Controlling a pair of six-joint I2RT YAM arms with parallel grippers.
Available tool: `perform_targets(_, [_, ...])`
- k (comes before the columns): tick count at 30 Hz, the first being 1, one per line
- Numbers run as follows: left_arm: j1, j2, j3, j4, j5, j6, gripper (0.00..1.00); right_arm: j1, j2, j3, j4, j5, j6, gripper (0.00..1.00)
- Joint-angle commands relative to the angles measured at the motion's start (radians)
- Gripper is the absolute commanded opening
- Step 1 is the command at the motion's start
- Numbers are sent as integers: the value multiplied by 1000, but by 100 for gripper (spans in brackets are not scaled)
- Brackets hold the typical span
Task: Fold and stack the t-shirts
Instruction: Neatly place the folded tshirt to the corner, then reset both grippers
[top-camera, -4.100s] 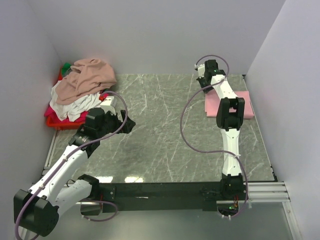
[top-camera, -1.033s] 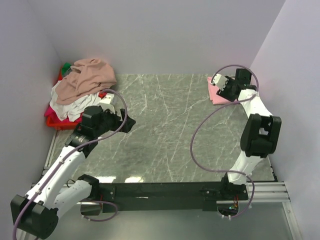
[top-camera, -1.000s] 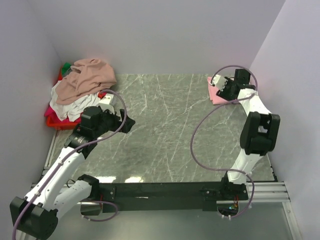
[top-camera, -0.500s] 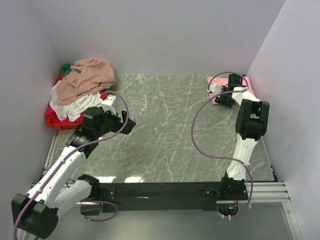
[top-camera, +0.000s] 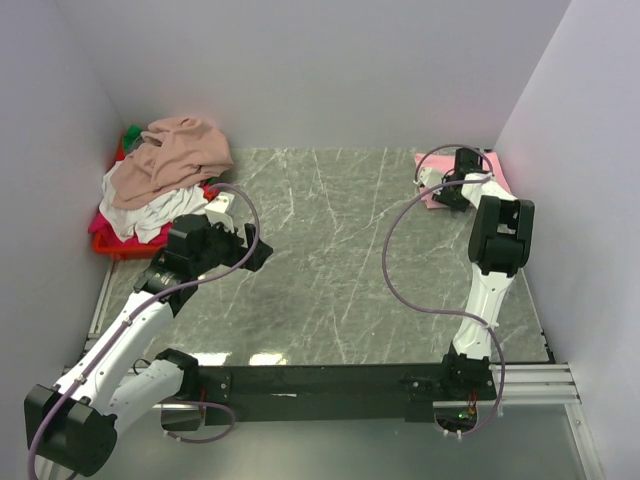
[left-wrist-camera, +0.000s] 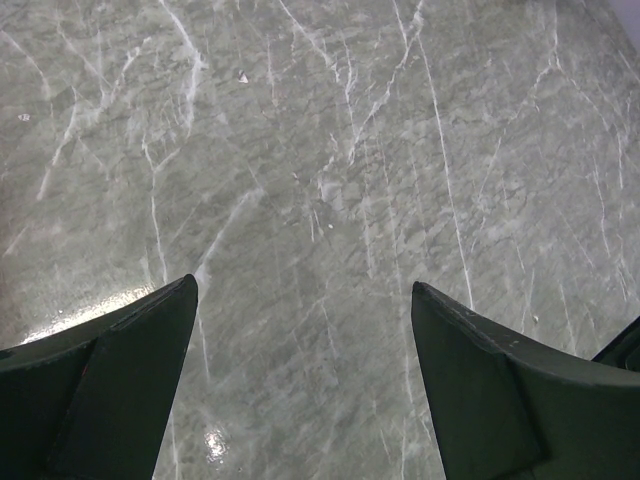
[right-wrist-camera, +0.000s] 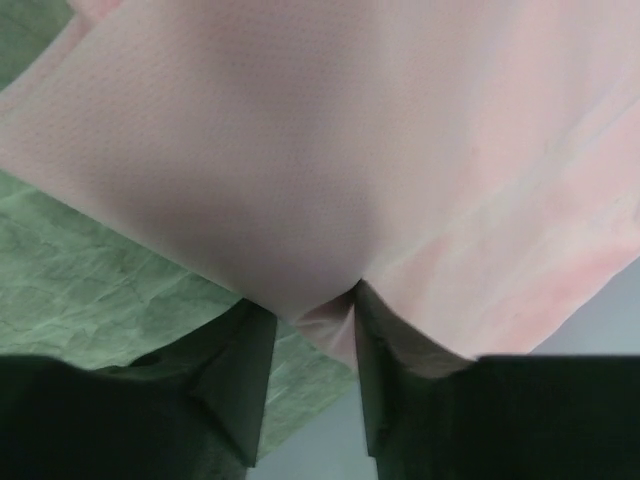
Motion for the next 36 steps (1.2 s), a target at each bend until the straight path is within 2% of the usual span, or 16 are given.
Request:
perform_targets(1, [2, -7, -2, 38, 25, 21, 92, -8, 3, -9, 6, 8, -12, 39])
perform_targets(9, [2, -6, -2, 41, 45, 17, 92, -12, -81, -137, 37, -2, -27, 20])
perform_targets(16, [2, -10, -5, 44, 66, 14, 92, -12, -187, -287, 86, -4, -39, 20])
perform_targets(22, [2, -18, -8, 45, 72, 11, 92, -12, -221, -315, 85, -29, -29, 21])
perform_targets(25, [2, -24, -11, 48, 72, 9, 92, -12, -219, -301, 78, -12, -9, 35])
perform_targets(26, [2, -24, -8, 48, 71, 9, 92, -12, -222, -296, 71, -12, 0, 46])
perform_targets(27, [2, -26, -10, 50, 69, 9, 93, -12, -242, -293, 68, -21, 13, 52])
perform_targets(33, [12, -18, 5, 65, 20, -32, 93, 4, -447, -293, 68, -108, 204, 68])
perform_targets(36, [35, -12, 16, 67, -64, -89, 94, 29, -578, -327, 46, -220, 379, 73])
